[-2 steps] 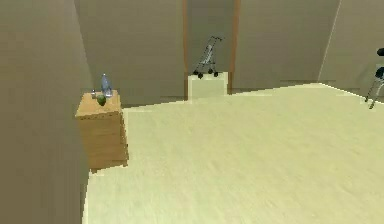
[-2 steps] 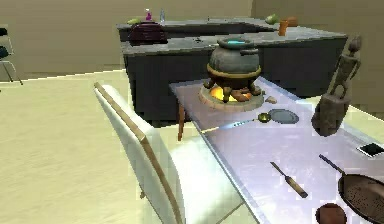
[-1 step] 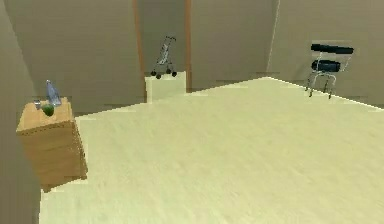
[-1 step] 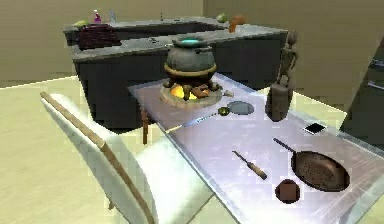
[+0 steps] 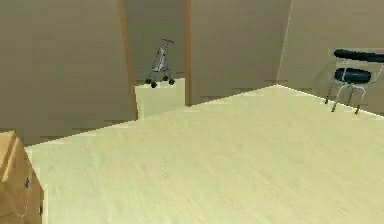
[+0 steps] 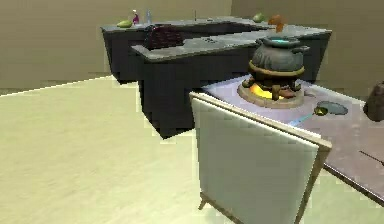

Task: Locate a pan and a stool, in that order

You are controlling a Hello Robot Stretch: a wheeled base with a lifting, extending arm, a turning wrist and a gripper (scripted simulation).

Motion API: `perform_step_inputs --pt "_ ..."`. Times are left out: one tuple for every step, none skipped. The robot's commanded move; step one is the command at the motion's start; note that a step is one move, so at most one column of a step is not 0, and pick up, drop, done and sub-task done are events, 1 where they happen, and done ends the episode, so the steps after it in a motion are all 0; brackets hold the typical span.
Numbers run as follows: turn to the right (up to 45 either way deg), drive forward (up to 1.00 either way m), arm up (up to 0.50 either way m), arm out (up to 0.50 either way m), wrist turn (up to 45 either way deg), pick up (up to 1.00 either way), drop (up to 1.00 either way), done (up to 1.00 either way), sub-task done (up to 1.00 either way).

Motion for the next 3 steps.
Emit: perform_step_inputs --pt "39.0 0.0 0.0 0.0 0.0 0.0 0.0 0.0 0.0" --pt "0.0 1.0 0.0 0.0 0.0 0.0 0.0 0.0 0.0" --pt "3.0 0.0 0.0 0.0 0.0 0.0 0.0 0.0 0.0"
